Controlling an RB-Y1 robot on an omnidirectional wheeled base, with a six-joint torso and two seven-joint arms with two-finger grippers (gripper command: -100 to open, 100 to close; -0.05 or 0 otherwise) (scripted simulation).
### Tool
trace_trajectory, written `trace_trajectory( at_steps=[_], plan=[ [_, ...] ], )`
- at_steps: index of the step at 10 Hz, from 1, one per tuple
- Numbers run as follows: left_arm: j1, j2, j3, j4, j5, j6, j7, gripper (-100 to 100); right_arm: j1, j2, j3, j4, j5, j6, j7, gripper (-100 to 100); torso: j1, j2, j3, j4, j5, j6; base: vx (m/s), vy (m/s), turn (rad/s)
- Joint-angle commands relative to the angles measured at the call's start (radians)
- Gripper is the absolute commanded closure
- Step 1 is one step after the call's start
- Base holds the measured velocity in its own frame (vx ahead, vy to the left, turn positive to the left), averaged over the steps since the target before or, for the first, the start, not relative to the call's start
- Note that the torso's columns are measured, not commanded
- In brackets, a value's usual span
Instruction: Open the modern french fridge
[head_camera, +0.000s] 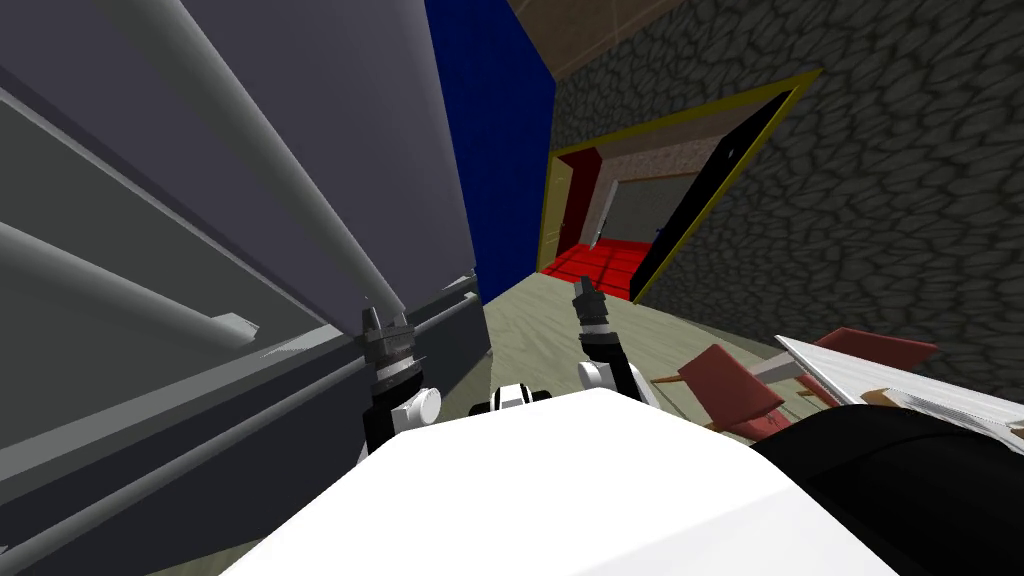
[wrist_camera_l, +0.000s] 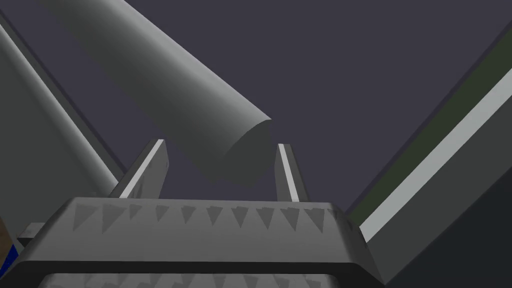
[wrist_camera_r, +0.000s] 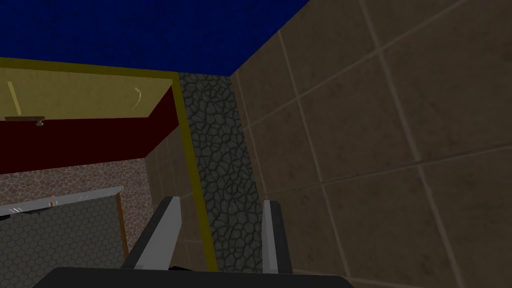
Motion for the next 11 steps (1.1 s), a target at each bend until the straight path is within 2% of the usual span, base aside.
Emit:
trace_trajectory(
  at_steps=[1, 2, 3, 7, 11],
  plan=[
    [0.005, -0.003, 0.012, 0.000, 0.013, -0.001, -0.017, 100, 0.000, 0.000, 0.000, 0.000, 0.000, 0.000, 0.000, 0, 0.009, 0.000, 0.000, -0.001, 0.003, 0.001, 0.024, -0.128, 0.126],
    [0.005, -0.005, 0.024, -0.005, 0.025, -0.003, -0.030, 100, 0.000, 0.000, 0.000, 0.000, 0.000, 0.000, 0.000, 0, 0.012, -0.002, 0.000, -0.002, 0.006, -0.004, 0.089, -0.248, 0.234],
    [0.005, -0.005, 0.024, -0.005, 0.025, -0.003, -0.030, 100, 0.000, 0.000, 0.000, 0.000, 0.000, 0.000, 0.000, 0, 0.006, -0.003, 0.000, -0.004, 0.006, -0.005, 0.078, -0.221, 0.117],
    [0.006, -0.010, 0.069, -0.023, 0.073, -0.012, -0.082, 100, 0.000, 0.000, 0.000, 0.000, 0.000, 0.000, 0.000, 0, -0.005, -0.007, -0.003, -0.005, 0.000, 0.002, 0.083, -0.284, 0.198],
    [0.006, -0.016, 0.115, -0.042, 0.121, -0.021, -0.135, 100, 0.000, 0.000, 0.000, 0.000, 0.000, 0.000, 0.000, 0, 0.000, -0.003, -0.002, 0.000, -0.001, 0.001, 0.075, -0.327, 0.202]
  ],
)
